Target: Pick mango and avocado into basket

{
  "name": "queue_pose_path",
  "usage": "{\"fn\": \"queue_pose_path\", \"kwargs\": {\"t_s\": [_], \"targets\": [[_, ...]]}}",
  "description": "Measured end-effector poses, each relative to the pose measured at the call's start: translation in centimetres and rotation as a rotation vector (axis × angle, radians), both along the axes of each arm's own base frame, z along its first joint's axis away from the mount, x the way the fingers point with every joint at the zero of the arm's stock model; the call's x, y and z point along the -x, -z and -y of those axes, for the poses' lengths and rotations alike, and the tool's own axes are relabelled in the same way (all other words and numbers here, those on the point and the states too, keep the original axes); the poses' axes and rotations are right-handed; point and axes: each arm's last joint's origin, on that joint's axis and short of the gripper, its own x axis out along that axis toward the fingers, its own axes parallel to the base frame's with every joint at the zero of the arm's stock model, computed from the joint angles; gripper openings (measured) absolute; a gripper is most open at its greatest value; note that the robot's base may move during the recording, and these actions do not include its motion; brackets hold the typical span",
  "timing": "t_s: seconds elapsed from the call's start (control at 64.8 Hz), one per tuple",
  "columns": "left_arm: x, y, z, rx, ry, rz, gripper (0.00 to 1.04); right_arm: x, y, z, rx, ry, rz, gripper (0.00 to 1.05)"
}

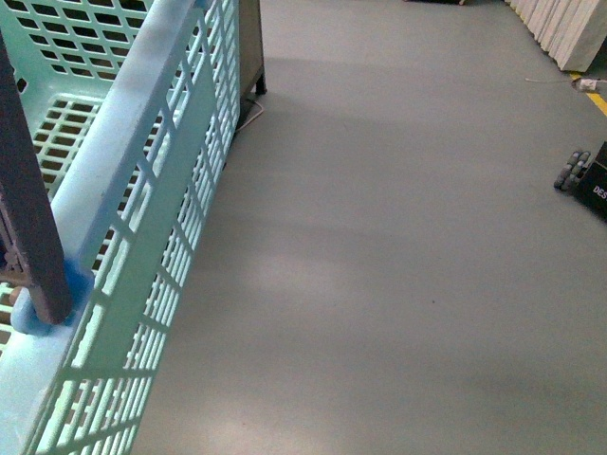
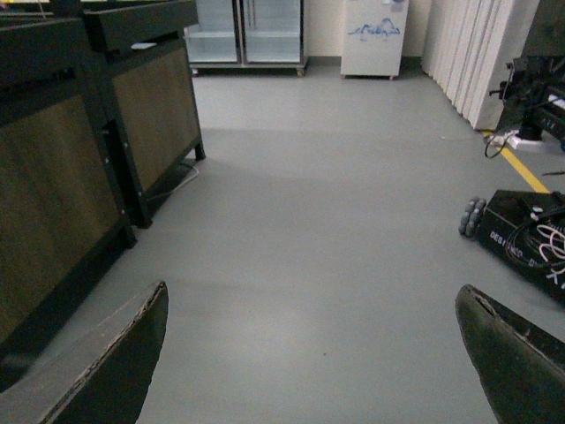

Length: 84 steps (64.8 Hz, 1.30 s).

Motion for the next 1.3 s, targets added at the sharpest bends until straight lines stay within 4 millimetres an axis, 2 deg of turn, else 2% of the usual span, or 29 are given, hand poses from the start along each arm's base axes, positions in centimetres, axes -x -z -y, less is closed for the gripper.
{"fn": "queue_pose_path", "kwargs": {"t_s": [1.297], "targets": [[0.00,-0.09,0.00,0.004,-0.002,0.002,0.16,0.00,0.00,0.00,0.000,0.000,0.000,0.96]]}}
